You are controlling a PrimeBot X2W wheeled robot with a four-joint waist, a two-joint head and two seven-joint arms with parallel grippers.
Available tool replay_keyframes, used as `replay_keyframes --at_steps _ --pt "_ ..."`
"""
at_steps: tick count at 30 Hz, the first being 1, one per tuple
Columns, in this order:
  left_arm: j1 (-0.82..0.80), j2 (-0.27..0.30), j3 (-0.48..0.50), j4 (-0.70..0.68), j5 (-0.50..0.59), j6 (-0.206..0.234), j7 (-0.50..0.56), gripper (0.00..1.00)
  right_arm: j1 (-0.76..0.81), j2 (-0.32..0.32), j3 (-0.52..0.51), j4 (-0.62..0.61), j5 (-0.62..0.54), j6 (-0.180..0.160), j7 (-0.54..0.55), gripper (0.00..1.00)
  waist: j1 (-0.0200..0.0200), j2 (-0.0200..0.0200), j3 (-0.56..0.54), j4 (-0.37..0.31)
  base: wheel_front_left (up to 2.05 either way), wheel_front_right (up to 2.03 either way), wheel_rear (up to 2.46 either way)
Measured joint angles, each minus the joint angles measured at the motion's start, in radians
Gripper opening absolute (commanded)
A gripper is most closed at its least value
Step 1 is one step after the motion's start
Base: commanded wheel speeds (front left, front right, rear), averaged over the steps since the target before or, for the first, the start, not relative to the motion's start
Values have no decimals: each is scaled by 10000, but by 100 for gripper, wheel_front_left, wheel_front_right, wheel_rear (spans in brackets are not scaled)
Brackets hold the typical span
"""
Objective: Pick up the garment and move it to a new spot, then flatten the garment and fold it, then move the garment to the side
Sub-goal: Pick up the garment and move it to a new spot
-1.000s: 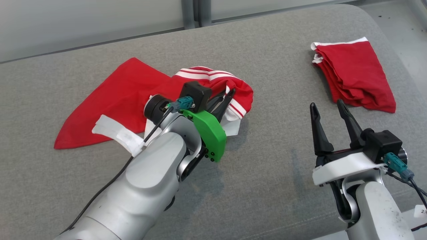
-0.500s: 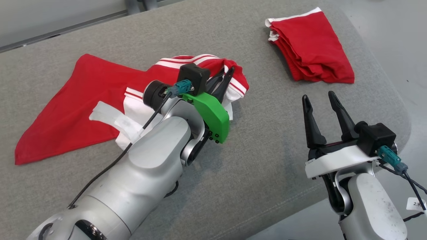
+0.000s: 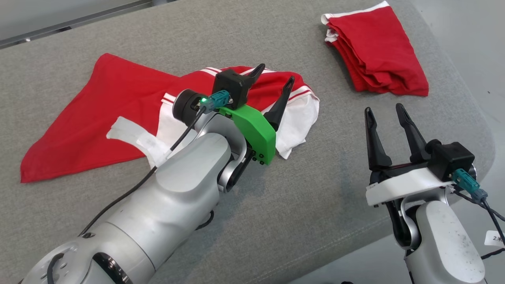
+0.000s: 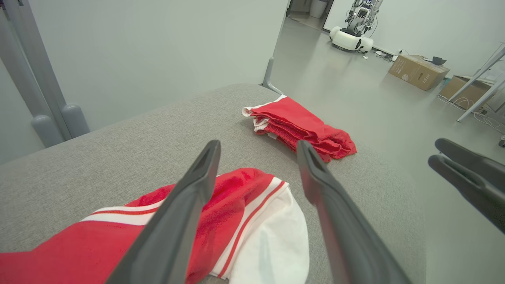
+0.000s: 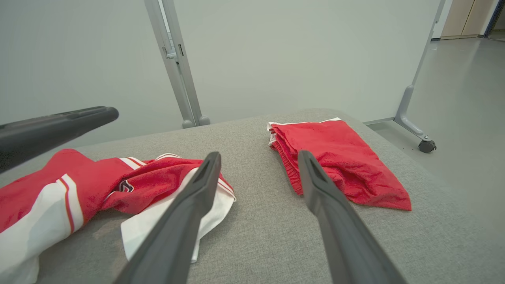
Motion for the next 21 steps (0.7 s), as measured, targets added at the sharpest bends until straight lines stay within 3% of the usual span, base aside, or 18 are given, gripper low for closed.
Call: replay_keyframes --at_steps 4,8,21 --pt "61 8 190 115 25 33 -50 100 22 8 -6 -33 -125 2 -2 100 0 0 -195 404 0 0 0" --pt "483 38 986 -128 566 105 -90 100 247 8 -46 -33 -267 2 -15 100 0 0 -462 806 0 0 0" --pt "4002 640 3430 -1871 2136 328 -107 100 916 6 15 -125 -430 2 203 100 0 -1 -1444 1809 0 0 0"
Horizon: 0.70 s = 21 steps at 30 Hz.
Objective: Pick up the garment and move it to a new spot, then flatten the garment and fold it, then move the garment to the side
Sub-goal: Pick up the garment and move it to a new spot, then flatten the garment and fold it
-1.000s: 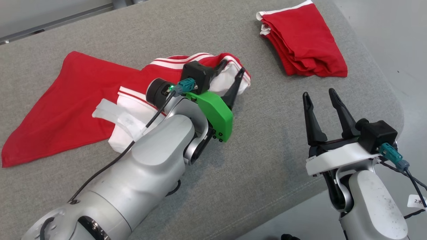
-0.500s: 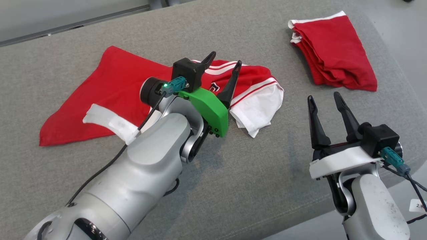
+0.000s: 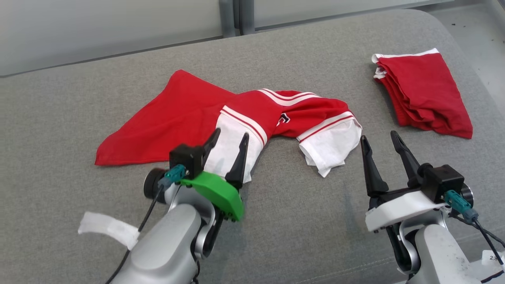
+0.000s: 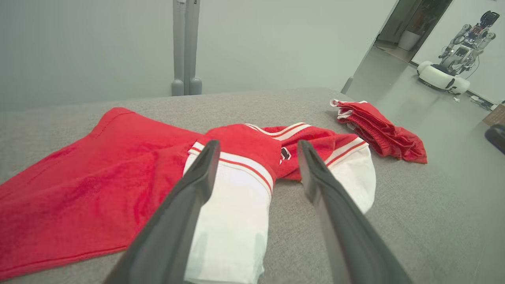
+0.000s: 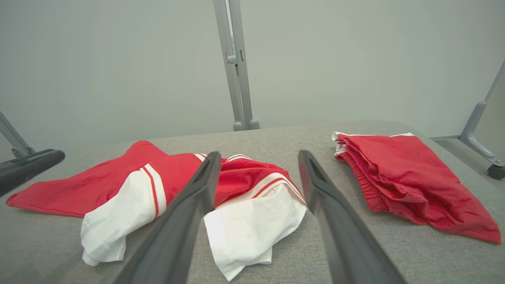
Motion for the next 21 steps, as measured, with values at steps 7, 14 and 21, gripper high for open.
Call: replay_keyframes --at_steps 7,14,21 --pt "1222 -67 337 504 190 -180 2 100 172 -2 86 -73 -10 0 151 100 0 0 -330 289 0 0 0" --pt "1129 -257 585 1931 21 -487 2 100 202 -2 293 -224 -23 0 259 100 0 0 -255 71 0 0 0" --pt "378 -313 1327 3221 -278 -788 2 100 112 -2 201 -443 -182 0 297 100 0 0 255 -411 0 0 0"
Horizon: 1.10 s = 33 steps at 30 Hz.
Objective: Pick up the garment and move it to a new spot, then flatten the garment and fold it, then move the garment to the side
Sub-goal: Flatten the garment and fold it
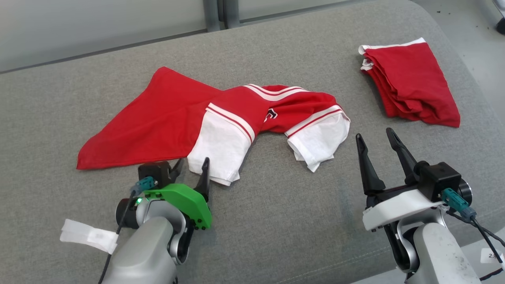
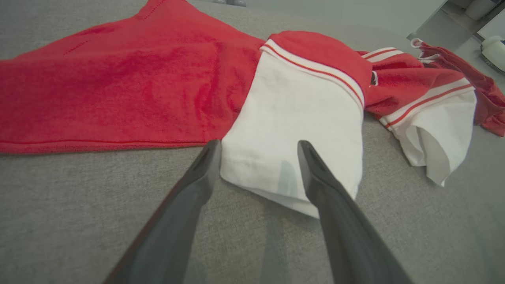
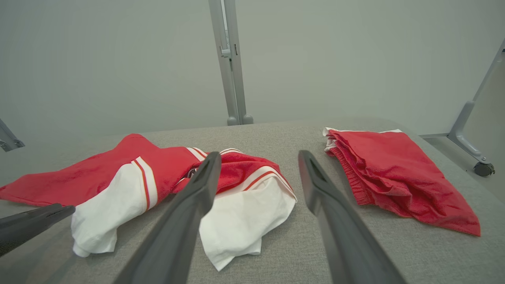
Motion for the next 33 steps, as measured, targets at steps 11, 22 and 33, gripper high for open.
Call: replay_keyframes --at_steps 11,22,33 --pt "-476 -96 660 1018 10 -481 0 100 -89 -2 4 -67 -17 0 -13 100 0 0 568 -428 0 0 0" --pt "-675 -282 719 836 301 -800 -2 0 -209 0 -98 -42 -17 0 -59 100 0 0 644 -398 0 0 0" --pt "-512 -311 644 888 600 -742 -2 0 -229 0 -176 63 -8 0 -132 100 0 0 534 -302 0 0 0"
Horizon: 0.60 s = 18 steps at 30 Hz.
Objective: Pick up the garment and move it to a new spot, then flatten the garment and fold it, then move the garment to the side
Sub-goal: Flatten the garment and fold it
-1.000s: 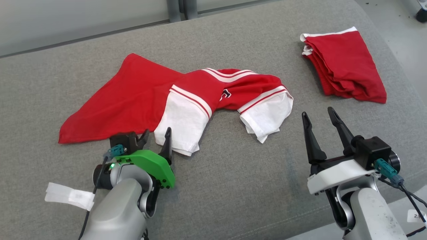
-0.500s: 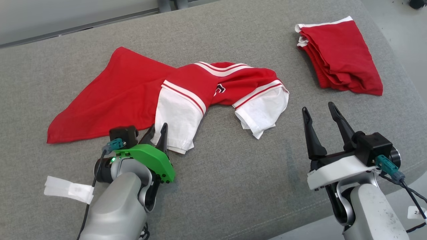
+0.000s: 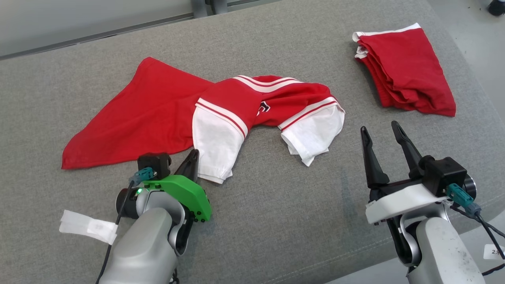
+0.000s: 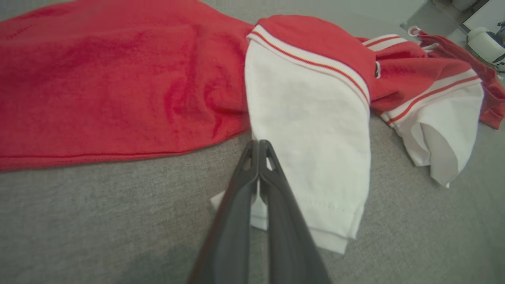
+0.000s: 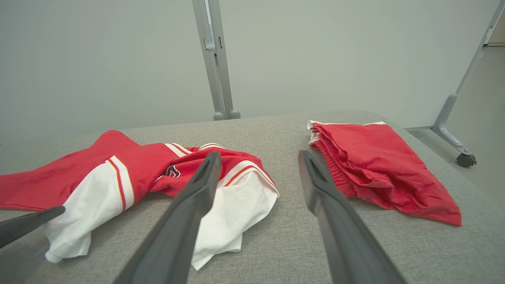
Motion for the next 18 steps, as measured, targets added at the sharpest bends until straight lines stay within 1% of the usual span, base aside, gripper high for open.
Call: replay_keyframes --at_steps 5,8,11,14,18 --pt "39 -4 23 -683 134 -38 0 0 -9 0 -48 48 13 0 -35 100 0 0 -57 5 0 0 0" --pt "108 2 -332 -1254 188 -132 2 0 -16 2 -198 38 38 0 -88 100 0 0 -102 -38 0 0 0" --pt "112 2 -1001 -1933 132 -188 0 0 -62 0 -470 19 42 0 -123 100 0 0 -143 -148 0 0 0" --pt "108 -4 -1925 -2596 -94 -209 2 0 -88 0 -742 -23 36 0 -176 100 0 0 -178 -331 0 0 0" --pt "81 -15 -3239 -3367 -635 -21 213 0 -103 -2 -1034 -35 23 -2 -192 100 0 0 -195 -662 0 0 0"
